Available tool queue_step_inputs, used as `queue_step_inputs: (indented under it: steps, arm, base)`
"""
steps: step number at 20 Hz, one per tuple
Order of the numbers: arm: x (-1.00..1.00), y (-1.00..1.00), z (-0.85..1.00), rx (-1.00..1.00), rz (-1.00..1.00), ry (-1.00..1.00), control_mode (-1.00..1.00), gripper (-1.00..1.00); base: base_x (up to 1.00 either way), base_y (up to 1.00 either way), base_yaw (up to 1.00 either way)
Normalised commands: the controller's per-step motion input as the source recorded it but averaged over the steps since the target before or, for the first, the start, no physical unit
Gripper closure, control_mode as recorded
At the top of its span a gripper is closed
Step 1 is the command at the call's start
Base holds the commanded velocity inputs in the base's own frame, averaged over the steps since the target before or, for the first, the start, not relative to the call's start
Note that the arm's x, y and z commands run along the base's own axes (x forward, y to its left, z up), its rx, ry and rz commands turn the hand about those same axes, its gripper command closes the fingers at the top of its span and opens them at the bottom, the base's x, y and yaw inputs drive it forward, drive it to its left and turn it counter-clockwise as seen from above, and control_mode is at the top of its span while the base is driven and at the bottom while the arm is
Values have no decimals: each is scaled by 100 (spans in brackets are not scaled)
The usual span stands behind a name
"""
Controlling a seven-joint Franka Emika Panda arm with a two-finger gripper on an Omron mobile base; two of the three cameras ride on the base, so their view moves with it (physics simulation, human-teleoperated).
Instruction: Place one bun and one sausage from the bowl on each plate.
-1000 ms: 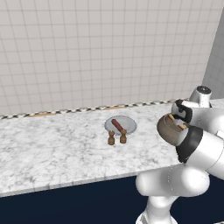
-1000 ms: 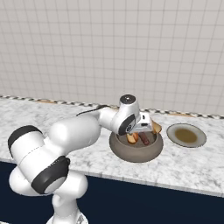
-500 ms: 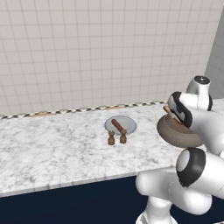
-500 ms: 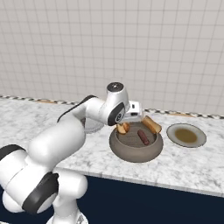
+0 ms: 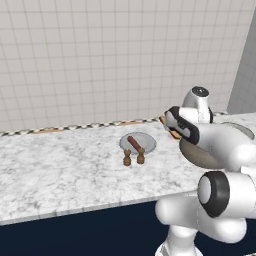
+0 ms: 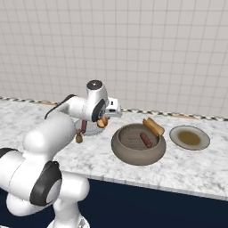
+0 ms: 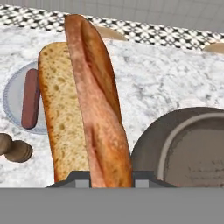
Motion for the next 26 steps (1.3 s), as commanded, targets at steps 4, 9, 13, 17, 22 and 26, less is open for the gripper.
queue_step_inputs:
  steps: [4,9,13,17,22,26]
  arm:
    - [99,91,-18,0,6,19,-100,100]
    - [100,28,-23,0,9,27,-100,100]
    - [74,2,-44,0,0,10,-100,100]
    - [15,1,-48,-1,0,8,-100,100]
    - [-7,8,-48,0,0,4,-100,100]
    - [-5,11,-35,0,0,4,-100,100]
  base:
    - [0,0,0]
    - [0,0,0]
    - [0,0,0]
    - [0,0,0]
    - [0,0,0]
    - [0,0,0]
